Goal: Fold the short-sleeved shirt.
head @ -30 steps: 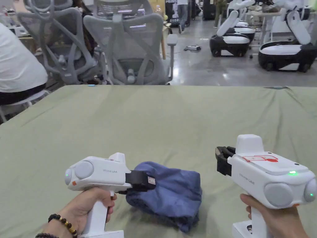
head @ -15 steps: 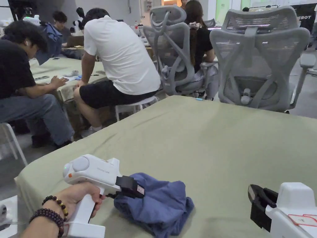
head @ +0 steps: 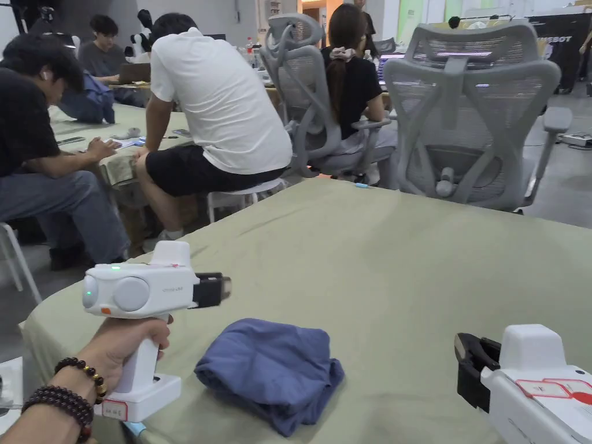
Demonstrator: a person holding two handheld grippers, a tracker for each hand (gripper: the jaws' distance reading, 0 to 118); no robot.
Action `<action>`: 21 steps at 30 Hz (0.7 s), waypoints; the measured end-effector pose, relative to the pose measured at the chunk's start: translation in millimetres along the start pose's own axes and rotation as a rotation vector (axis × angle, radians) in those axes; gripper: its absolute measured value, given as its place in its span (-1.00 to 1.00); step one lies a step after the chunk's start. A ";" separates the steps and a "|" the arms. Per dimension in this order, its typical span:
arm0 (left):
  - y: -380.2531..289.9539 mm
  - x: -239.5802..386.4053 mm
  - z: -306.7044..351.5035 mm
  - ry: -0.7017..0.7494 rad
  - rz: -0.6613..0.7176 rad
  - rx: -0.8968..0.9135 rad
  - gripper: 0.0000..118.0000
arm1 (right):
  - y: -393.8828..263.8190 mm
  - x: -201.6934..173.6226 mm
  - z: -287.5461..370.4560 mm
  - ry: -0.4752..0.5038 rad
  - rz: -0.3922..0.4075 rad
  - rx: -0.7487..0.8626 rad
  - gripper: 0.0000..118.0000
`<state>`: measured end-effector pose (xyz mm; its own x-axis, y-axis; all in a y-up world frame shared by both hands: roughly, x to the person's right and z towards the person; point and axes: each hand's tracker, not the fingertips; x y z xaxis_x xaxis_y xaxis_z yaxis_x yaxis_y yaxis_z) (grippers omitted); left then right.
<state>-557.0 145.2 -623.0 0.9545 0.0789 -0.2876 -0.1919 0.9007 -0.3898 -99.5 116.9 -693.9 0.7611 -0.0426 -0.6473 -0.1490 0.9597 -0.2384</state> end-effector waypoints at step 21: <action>-40.7 446.8 123.6 -0.274 -0.216 0.445 -1.00 | 21.4 176.5 291.1 -0.678 0.023 0.182 -0.98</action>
<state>-94.5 196.6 -627.5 0.9972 -0.0728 0.0191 0.0727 0.9973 0.0089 215.4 210.8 -602.5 0.9937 0.1043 -0.0419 -0.1069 0.9920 -0.0669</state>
